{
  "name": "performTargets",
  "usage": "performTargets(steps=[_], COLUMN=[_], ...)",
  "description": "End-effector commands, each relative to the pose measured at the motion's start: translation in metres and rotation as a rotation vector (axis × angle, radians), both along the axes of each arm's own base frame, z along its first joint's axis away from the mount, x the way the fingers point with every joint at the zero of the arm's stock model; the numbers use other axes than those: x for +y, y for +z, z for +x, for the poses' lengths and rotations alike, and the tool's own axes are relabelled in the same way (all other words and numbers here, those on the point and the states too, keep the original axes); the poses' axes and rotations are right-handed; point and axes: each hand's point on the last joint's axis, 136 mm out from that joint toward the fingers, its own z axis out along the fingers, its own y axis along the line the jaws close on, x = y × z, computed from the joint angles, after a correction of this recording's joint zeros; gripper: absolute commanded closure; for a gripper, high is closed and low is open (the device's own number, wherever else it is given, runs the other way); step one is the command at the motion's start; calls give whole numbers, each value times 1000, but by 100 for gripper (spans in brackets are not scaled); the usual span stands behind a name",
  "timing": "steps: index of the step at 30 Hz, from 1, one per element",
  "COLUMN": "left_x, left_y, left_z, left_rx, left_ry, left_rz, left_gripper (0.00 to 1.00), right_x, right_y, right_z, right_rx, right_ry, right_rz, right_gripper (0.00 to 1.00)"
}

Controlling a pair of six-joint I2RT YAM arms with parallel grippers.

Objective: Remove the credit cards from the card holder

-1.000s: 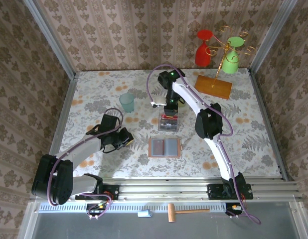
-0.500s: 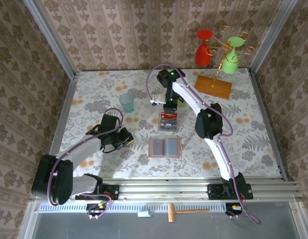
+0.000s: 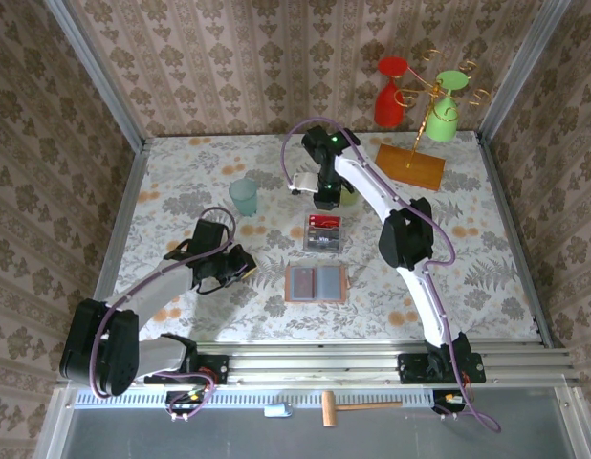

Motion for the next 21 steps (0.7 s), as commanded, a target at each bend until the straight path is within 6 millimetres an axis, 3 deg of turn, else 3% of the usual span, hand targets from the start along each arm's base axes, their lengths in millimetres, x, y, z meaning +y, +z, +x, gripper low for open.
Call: performTargets(steps=[1,10,21], left_x=[4,3,-1], left_y=[-1,0,3], left_z=[-7,-7,-4], left_rx=[12,11,-4], left_ry=[-2,-1,-18], left_rz=[1,-5,-11], left_gripper=[89,89,89], right_x=[-6,-6,-5], right_y=[2,-6,33], right_z=[5,-2,6], right_rx=[-46,-41,-143], right_ry=[-37,-41,-98], right_rz=[-27,-23,25], right_gripper=[85,82,81])
